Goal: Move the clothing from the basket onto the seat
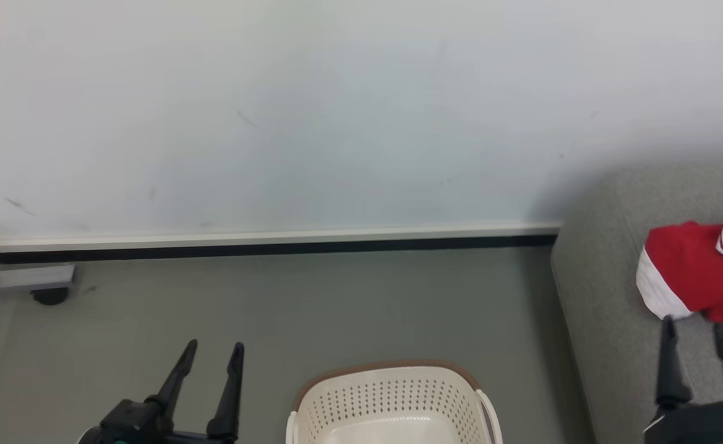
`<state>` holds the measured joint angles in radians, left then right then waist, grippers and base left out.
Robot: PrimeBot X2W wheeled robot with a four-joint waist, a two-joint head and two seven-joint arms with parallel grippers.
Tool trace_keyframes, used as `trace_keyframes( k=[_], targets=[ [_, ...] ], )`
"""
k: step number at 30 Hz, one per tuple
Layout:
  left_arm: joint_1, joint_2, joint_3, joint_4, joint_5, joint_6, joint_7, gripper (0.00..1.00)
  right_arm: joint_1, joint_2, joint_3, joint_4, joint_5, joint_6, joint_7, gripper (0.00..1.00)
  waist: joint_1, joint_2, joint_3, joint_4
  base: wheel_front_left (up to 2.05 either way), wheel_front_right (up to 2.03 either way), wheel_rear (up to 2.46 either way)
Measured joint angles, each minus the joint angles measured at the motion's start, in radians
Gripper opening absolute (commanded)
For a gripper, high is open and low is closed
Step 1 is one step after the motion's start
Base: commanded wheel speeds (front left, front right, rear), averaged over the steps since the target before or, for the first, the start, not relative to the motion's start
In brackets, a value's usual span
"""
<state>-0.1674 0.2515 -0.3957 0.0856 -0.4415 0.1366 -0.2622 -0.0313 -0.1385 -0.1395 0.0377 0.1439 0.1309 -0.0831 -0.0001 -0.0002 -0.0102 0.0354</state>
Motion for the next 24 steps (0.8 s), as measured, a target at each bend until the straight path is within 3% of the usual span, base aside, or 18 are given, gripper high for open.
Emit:
trace_keyframes(
  k=[6,20,24],
  targets=[
    [0.029,-0.034,0.099,0.041,0.051,0.005,0.0,1.0,0.066,0.046,0.103,-0.021,-0.046,0.0,-0.01,1.0,0.0,0.0001,-0.049,0.039,0.0,0.0,0.0],
    [0.122,-0.091,0.313,0.099,0.049,-0.106,0.0,1.0,0.094,0.05,0.249,0.01,-0.038,0.0,-0.013,1.0,0.0002,0.0002,-0.091,0.024,0.0,0.0,0.0],
    [0.148,-0.097,0.327,0.116,0.072,-0.132,0.0,1.0,0.103,0.046,0.276,0.02,-0.025,0.0,-0.005,1.0,0.0002,0.0002,-0.088,0.014,0.0,0.0,0.0]
  ],
)
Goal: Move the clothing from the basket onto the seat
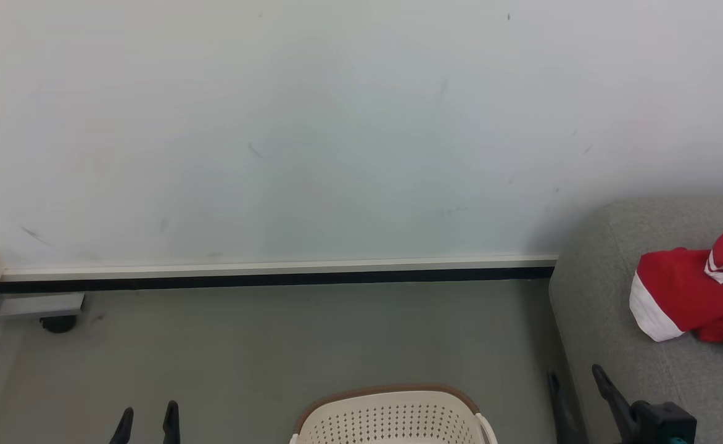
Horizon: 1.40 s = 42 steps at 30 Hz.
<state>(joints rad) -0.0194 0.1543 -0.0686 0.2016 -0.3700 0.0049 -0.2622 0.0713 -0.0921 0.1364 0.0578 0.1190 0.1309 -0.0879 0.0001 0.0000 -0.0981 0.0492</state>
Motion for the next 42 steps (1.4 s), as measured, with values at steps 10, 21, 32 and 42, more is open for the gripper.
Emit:
trace_keyframes(
  k=[10,21,32,42],
  targets=[
    [0.02,-0.001,0.009,0.029,0.067,-0.014,0.0,1.0,-0.005,0.0,0.035,0.023,0.006,0.0,0.014,1.0,0.0,0.0,0.012,-0.022,0.0,0.0,0.0],
    [0.02,-0.032,0.039,0.032,0.073,-0.041,0.0,1.0,-0.019,0.0,0.031,0.029,0.012,0.0,0.008,1.0,0.0,0.0,0.024,-0.029,0.0,0.0,0.0],
    [0.019,-0.059,0.067,0.03,0.078,-0.073,0.0,1.0,-0.022,0.007,0.033,0.024,0.01,0.0,0.0,1.0,0.0,0.0,0.032,-0.032,0.0,0.0,0.0],
    [0.019,-0.072,0.085,0.031,0.081,-0.084,0.0,1.0,-0.022,0.005,0.033,0.024,0.01,0.0,0.0,1.0,0.0,0.0,0.035,-0.032,0.0,0.0,0.0]
  ],
)
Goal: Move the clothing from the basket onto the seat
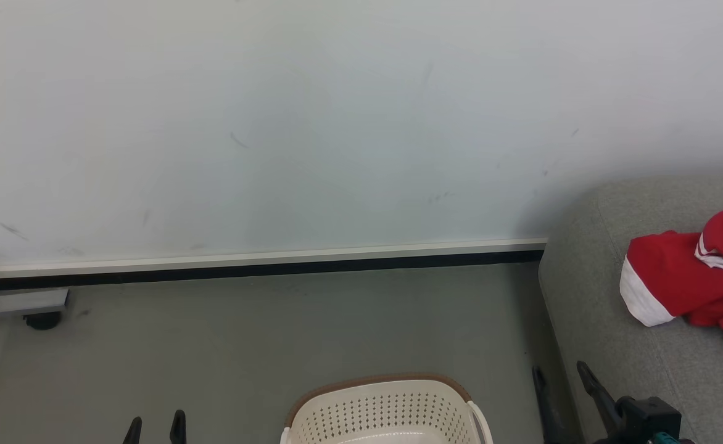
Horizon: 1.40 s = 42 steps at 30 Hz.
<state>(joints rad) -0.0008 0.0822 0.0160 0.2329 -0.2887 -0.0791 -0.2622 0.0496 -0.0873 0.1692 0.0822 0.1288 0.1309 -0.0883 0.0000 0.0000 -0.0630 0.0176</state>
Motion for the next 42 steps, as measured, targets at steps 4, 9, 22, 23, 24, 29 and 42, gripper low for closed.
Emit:
trace_keyframes(
  k=[4,9,22,23,24,29,42],
  targets=[
    [0.0,-0.004,0.004,0.004,0.002,-0.007,0.0,1.0,0.0,0.0,0.002,0.0,0.0,0.0,0.0,1.0,0.0,0.0,0.0,0.0,0.0,0.0,0.0],
    [0.002,-0.012,0.007,0.021,0.008,-0.007,0.003,0.0,0.006,0.001,0.005,0.011,0.0,0.0,0.0,0.0,0.0,0.0,0.0,0.0,0.0,0.0,0.0],
    [0.009,-0.028,0.018,0.072,-0.114,-0.008,0.054,0.0,0.039,0.001,-0.006,0.073,0.147,0.0,0.01,0.0,0.0,0.0,0.004,-0.001,0.0,0.0,0.0],
    [0.008,-0.028,0.019,0.07,-0.129,-0.008,0.059,0.0,0.037,0.0,-0.008,0.074,0.17,0.0,0.01,0.0,0.0,0.0,0.004,-0.001,0.0,0.0,0.0],
    [0.007,-0.028,0.021,0.069,-0.15,-0.008,0.064,0.0,0.035,0.0,-0.01,0.076,0.189,0.0,0.01,0.0,0.0,0.0,0.005,-0.001,0.0,0.0,0.0],
    [0.003,-0.028,0.032,0.06,-0.234,-0.008,0.086,0.0,0.017,-0.001,-0.017,0.083,0.289,0.0,0.018,0.0,0.0,0.0,0.007,-0.002,0.0,0.0,0.0],
    [-0.004,-0.029,0.049,0.04,-0.427,-0.008,0.142,0.0,-0.014,-0.005,-0.037,0.098,0.518,0.0,0.028,0.0,0.0,0.0,0.014,-0.004,0.0,0.0,0.0]
  ],
)
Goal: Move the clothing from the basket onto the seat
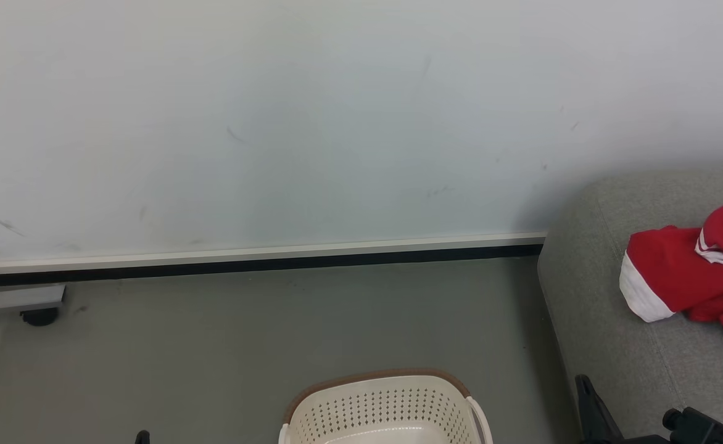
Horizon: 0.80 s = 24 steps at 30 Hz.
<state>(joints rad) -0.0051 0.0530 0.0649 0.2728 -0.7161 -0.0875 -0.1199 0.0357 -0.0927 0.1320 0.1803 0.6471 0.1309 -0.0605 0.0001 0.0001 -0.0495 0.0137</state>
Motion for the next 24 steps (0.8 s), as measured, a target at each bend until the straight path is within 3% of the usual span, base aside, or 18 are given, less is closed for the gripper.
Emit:
trace_keyframes(
  k=[24],
  targets=[
    [-0.022,-0.001,0.032,-0.029,-0.296,0.0,0.089,0.0,-0.048,-0.012,-0.027,0.021,0.353,0.0,0.017,0.0,0.0,0.0,0.012,-0.003,0.0,0.0,0.0]
  ],
)
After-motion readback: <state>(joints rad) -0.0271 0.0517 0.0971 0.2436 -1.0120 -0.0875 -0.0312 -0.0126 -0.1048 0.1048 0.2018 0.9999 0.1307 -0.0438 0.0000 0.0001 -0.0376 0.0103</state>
